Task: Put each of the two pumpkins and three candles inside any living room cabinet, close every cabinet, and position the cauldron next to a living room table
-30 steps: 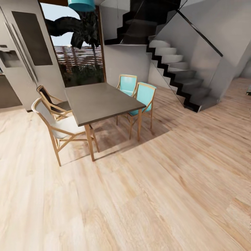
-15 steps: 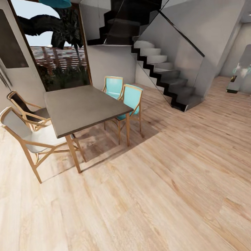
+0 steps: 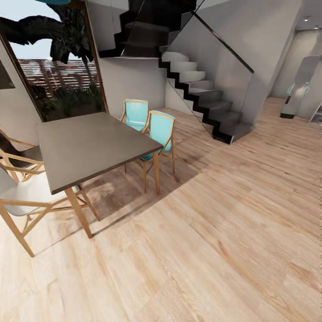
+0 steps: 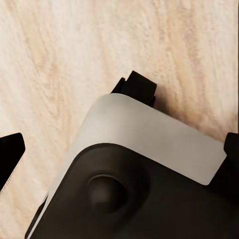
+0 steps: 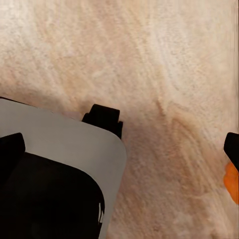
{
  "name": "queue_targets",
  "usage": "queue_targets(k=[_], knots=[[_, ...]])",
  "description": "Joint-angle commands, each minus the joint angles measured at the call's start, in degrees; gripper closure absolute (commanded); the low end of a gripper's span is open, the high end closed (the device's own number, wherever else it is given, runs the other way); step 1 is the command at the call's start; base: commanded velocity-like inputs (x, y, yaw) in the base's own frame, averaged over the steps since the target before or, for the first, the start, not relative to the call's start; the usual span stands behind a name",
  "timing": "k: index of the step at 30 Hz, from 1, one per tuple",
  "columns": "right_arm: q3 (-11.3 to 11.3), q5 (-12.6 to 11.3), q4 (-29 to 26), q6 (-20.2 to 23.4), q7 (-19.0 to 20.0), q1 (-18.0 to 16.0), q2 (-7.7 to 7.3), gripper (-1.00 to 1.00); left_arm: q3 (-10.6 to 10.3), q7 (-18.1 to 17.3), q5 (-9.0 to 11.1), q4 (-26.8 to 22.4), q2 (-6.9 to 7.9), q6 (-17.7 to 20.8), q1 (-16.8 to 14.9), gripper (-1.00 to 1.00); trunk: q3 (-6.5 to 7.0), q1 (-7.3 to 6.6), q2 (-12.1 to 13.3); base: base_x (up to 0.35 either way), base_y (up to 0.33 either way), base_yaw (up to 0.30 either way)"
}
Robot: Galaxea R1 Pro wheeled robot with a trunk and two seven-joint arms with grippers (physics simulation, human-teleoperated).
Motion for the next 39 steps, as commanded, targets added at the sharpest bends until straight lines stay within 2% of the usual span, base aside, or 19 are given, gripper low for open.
queue_targets(k=[1, 17, 39], knots=[[0.0, 0.0, 0.01, 0.0, 0.0, 0.0, 0.0, -1.0, 0.0, -0.01, 0.0, 0.0, 0.0, -0.01, 0.0, -1.0, 0.0, 0.0, 0.0, 0.329, 0.0, -0.28], [0.0, -0.01, 0.02, -0.07, 0.0, 0.0, 0.03, -1.0, 0.02, 0.05, 0.0, 0.0, -0.04, -0.02, 0.0, -1.0, 0.21, 0.0, 0.0, 0.309, 0.0, -0.286], [-0.03, -0.01, 0.02, -0.08, 0.0, 0.0, 0.03, -1.0, 0.05, -0.04, 0.09, -0.09, -0.09, -0.11, 0.0, -1.0, 0.93, 0.0, 0.0, 0.01, 0.0, -0.287]])
